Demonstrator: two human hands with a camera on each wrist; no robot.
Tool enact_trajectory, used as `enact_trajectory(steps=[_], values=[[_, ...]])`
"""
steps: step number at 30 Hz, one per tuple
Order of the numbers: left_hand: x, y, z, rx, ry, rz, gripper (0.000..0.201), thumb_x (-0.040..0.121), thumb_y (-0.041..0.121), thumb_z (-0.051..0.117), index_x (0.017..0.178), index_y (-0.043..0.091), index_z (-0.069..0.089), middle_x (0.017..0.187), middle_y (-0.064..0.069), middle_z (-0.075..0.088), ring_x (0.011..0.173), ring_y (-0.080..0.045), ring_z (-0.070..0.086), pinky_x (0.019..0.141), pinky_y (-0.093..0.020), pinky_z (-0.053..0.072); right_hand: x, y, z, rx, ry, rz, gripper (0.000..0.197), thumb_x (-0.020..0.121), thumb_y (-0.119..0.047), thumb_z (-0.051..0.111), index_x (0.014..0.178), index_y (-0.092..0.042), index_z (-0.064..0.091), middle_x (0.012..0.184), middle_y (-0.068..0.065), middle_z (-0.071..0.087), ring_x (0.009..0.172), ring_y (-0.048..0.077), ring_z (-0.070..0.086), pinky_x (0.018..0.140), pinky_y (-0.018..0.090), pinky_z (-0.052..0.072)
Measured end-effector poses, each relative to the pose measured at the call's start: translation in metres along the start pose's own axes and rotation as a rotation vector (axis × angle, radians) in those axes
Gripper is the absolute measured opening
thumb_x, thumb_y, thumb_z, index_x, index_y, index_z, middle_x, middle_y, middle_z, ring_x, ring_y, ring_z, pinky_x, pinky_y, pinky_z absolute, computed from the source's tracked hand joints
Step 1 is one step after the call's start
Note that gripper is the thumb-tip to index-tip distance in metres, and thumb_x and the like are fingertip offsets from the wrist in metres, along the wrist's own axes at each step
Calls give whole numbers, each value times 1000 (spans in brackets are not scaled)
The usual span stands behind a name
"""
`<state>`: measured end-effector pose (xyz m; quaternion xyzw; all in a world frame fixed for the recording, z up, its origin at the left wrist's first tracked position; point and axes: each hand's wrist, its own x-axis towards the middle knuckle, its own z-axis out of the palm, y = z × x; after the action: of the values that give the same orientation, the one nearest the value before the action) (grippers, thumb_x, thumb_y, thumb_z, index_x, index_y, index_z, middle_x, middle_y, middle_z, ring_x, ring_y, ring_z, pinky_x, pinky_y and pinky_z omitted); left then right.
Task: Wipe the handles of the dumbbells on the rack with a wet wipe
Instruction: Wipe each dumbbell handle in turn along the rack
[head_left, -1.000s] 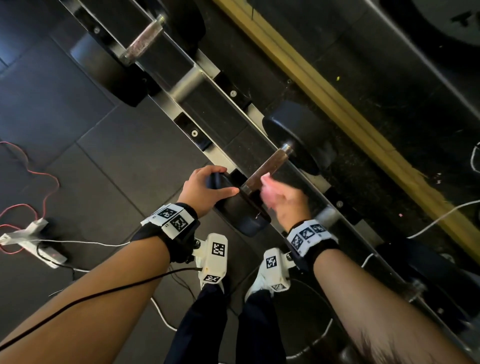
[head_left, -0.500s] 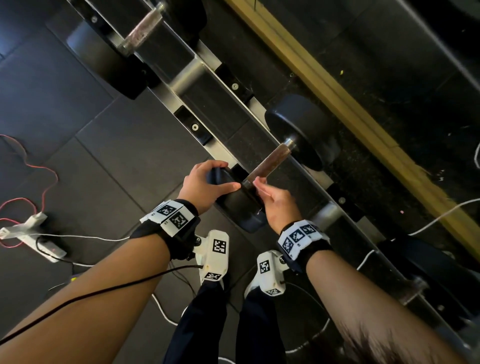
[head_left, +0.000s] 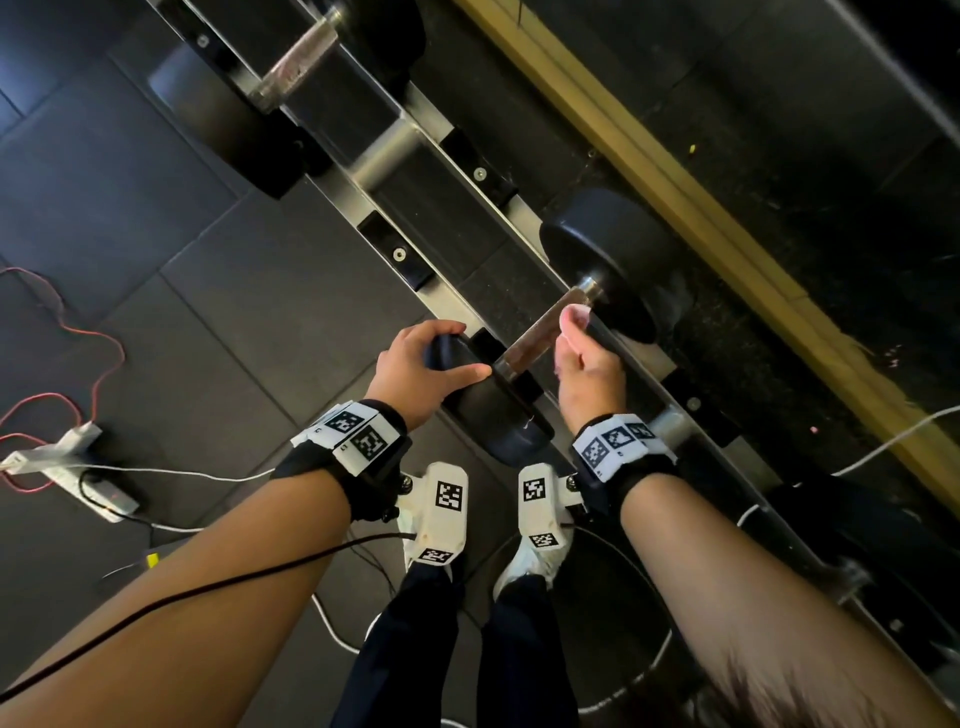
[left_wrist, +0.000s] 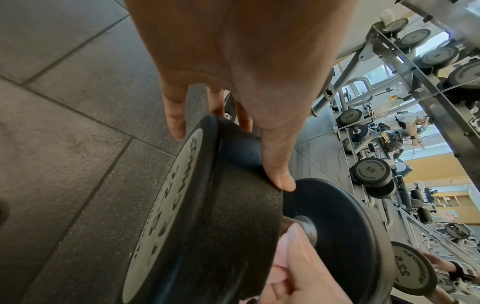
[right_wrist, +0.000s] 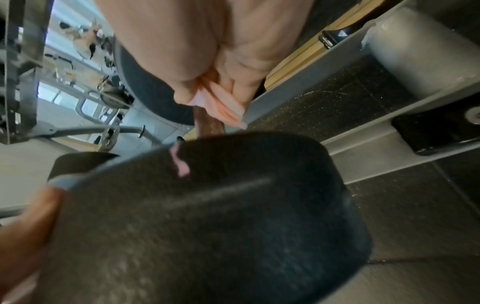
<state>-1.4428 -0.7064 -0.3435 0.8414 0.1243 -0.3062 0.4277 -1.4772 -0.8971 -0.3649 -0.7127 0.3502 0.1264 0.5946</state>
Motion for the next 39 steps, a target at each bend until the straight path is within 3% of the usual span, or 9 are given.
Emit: enact_trajectory(steps=[3,7,9,15,19,25,31,36,39], values=[[0,-1,0,1,5,-4,53,74,46,81,121,42,57,135,1,49,130,-30,44,110,-51,39,-7,13,6,-47,-99,71,25,98,-46,51,112,-38,71,118,2,68,115,17,62,105,40,47],[0,0,0,10,-1,-12,53,75,45,81,122,42,56,136,0,48,130,-30,43,110,-51,39,-18,22,1,-111,-300,88,22,96,-47,53,99,-41,74,87,-22,72,94,-3,66,79,7,47],[-1,2,0,9,-1,-14,53,75,43,81,123,40,57,136,-1,48,130,-30,43,110,-51,39,-15,22,-7,-108,-297,35,20,98,-33,57,108,-36,74,98,-18,73,100,-1,66,90,11,48],[-1,2,0,6,0,-13,54,76,43,81,124,38,57,136,1,48,130,-28,44,110,-51,40,3,5,-20,-1,249,-37,32,101,-18,48,118,-32,70,89,-27,62,80,-23,57,63,-4,39],[-2,1,0,14,8,-3,55,75,44,81,124,39,57,136,2,49,131,-28,43,112,-50,37,-2,2,4,19,-7,59,29,101,-42,47,87,-55,69,87,-20,64,83,-5,61,79,16,44],[-2,1,-1,16,-6,-12,55,76,46,80,125,40,56,137,1,47,131,-30,42,111,-52,38,-11,26,-2,-110,-202,40,25,96,-45,56,111,-34,73,100,-11,73,98,-2,65,88,16,48],[-2,1,-1,21,-14,-16,55,76,46,79,125,41,55,137,2,46,131,-30,41,110,-53,39,7,33,-10,-98,289,154,31,100,-19,44,120,-15,68,124,9,65,97,14,55,82,27,41],[-1,-2,-1,16,-14,-12,52,76,48,79,121,48,54,137,4,46,131,-29,41,110,-52,39,30,32,-1,9,188,105,37,102,-19,43,134,-30,58,138,0,56,124,19,53,93,24,36],[0,-3,0,18,-10,-6,51,75,49,80,118,51,53,136,5,47,131,-28,42,110,-51,39,45,33,3,106,137,105,36,102,-20,46,136,-26,57,120,-7,70,105,7,64,85,15,46]])
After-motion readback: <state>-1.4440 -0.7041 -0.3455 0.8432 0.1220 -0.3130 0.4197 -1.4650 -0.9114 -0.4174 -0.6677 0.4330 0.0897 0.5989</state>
